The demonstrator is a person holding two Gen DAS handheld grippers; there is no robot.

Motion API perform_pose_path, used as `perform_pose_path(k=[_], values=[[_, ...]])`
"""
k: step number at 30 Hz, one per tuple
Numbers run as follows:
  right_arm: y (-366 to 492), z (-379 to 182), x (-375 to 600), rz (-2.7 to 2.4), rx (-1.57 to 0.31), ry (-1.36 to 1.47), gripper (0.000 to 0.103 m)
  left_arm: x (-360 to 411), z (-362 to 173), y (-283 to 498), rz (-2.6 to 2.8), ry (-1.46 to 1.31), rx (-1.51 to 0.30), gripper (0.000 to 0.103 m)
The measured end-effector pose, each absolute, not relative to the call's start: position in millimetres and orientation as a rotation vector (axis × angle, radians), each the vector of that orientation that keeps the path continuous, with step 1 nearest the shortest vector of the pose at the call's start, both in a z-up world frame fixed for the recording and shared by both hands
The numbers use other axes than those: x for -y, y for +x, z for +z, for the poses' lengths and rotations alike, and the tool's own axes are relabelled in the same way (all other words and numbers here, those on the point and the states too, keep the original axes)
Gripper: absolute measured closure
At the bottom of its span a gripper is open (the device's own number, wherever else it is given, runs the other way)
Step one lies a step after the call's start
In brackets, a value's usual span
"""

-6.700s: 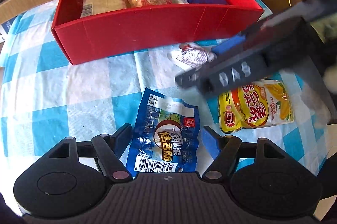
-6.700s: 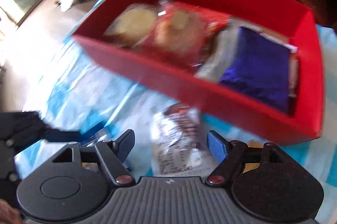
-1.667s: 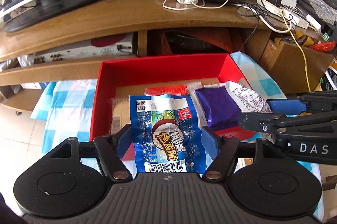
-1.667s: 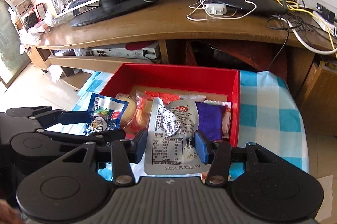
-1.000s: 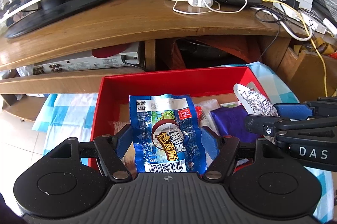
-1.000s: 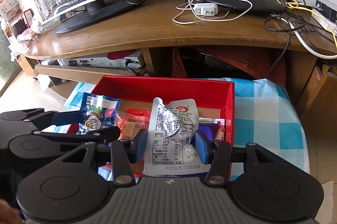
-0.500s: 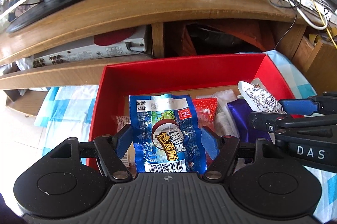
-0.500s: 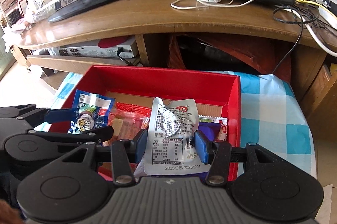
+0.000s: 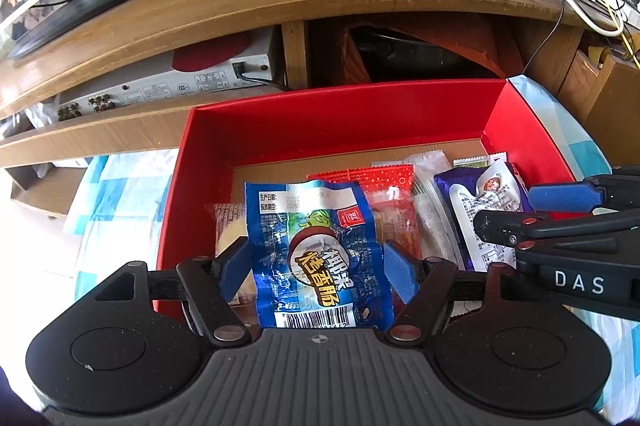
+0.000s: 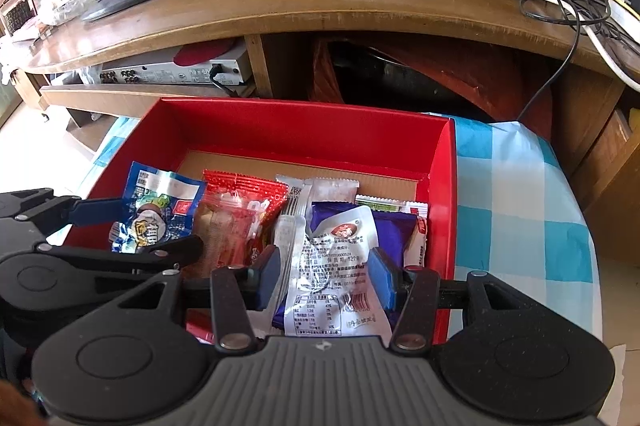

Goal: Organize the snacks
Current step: 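Open both grippers to drop the blue and white packs into the box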

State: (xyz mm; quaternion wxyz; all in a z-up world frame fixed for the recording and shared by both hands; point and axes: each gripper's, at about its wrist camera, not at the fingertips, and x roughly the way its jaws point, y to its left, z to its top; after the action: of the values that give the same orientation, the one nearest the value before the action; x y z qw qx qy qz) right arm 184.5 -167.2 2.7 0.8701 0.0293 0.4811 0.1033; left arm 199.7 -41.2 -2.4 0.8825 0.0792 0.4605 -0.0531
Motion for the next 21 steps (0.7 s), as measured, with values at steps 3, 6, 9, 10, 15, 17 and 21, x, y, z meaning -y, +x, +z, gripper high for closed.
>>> perform_pose_path(k=[3, 6, 9, 10, 15, 17, 21], values=[[185.3, 1.5, 168.9, 0.21, -1.01, 0.062, 0.049, 41.7, -0.2, 199.1, -0.107, 0.171, -0.946, 0.024], [185.1, 1.8, 170.1, 0.207, -1.009, 0.061, 0.049, 41.6, 2.3, 198.2, -0.103, 0.174, -0.936, 0.022], [182.4, 4.1, 169.9, 0.204, -1.001, 0.049, 0.049, 40.9, 4.7, 196.5, -0.104, 0.171, -0.932, 0.019], [180.9, 5.3, 169.9, 0.206, -0.999, 0.048, 0.049, 40.6, 6.0, 195.4, -0.104, 0.17, -0.93, 0.019], [171.2, 14.6, 170.5, 0.212, -0.978, 0.045, 0.049, 38.1, 15.6, 188.5, -0.106, 0.162, -0.908, 0.018], [165.9, 19.2, 171.7, 0.216, -0.968, 0.047, 0.049, 37.4, 19.9, 183.9, -0.112, 0.155, -0.9, 0.017], [152.9, 26.9, 173.9, 0.229, -0.957, 0.042, 0.048, 38.3, 25.8, 174.0, -0.127, 0.153, -0.89, 0.016]])
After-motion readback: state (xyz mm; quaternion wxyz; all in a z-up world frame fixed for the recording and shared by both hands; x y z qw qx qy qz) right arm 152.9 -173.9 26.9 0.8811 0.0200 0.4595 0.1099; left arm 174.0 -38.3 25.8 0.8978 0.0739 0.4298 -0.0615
